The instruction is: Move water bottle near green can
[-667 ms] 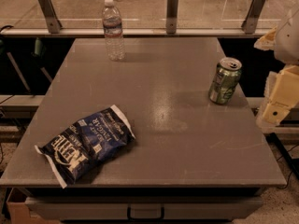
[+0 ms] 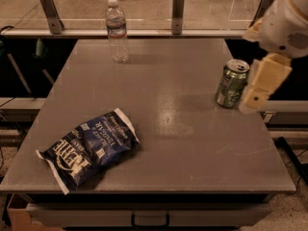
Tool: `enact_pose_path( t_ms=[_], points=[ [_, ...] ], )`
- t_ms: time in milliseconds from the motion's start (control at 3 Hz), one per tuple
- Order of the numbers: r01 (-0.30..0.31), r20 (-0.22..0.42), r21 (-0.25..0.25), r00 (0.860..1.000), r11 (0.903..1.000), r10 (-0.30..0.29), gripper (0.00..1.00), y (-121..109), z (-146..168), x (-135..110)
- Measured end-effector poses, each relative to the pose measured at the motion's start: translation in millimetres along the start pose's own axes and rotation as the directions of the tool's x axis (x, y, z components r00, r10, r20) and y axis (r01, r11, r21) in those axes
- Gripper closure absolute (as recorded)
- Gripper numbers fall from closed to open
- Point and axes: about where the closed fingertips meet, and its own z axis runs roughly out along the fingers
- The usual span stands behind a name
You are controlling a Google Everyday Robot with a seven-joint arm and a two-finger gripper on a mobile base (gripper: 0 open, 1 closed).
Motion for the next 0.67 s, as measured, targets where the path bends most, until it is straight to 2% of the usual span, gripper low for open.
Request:
enact_pose_path(
  t_ms=[333,667],
  points=[
    [0.034,0.142,0.017,0.989,0.9993,-0.036,0.00,-44.1,33.2,-69.6],
    [0.110,0.284,0.056,0.951,0.9924,-0.121,0.00,-75.0,54.9,-160.6]
  ],
)
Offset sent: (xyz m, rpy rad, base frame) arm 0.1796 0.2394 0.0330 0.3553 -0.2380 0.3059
